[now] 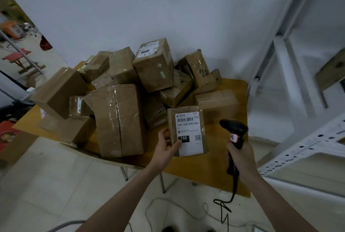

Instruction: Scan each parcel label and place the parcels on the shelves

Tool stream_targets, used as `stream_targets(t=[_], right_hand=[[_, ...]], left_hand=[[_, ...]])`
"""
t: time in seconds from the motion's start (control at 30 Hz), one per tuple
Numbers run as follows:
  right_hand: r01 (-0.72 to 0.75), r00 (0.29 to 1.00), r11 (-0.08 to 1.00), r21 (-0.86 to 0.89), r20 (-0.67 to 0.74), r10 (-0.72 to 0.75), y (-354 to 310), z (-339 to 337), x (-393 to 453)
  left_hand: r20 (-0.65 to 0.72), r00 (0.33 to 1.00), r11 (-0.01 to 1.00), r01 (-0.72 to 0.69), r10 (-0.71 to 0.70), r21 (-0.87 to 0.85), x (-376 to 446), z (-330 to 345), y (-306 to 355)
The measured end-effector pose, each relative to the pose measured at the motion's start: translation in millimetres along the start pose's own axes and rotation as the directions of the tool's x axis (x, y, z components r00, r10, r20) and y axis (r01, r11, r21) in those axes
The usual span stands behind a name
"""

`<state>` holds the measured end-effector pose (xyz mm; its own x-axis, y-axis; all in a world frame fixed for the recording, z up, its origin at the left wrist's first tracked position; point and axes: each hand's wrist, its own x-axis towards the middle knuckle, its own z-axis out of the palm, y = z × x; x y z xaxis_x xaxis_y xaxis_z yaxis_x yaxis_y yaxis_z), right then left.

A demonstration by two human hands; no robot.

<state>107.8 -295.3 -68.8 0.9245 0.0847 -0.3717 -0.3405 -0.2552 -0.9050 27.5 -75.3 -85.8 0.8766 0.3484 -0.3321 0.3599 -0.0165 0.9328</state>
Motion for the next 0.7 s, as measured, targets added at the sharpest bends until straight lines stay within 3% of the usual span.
stream_targets(t=[0.13, 0.3, 0.7], right_hand=[[0.129, 0.989, 0.991, -0.035, 0.075, -0.126, -32.0, 2.7, -59.9], [0.177, 0.962, 0.984, 0.013, 0.209, -0.176, -57.2, 20.2, -95.2], [0.174, 0.968, 0.985, 0.018, 0.181, -0.174, -60.2, 35.1, -92.6]], left_hand=[[0.012, 1.0, 1.0, -0.028, 0.028, 0.001, 7.7, 7.8, 7.2], [0.062, 0.996, 0.997, -0.069, 0.068, 0.021, 13.6, 12.8, 12.7], [0.097, 0.992, 0.996, -0.083, 0.079, 0.034, 17.4, 12.3, 12.5]])
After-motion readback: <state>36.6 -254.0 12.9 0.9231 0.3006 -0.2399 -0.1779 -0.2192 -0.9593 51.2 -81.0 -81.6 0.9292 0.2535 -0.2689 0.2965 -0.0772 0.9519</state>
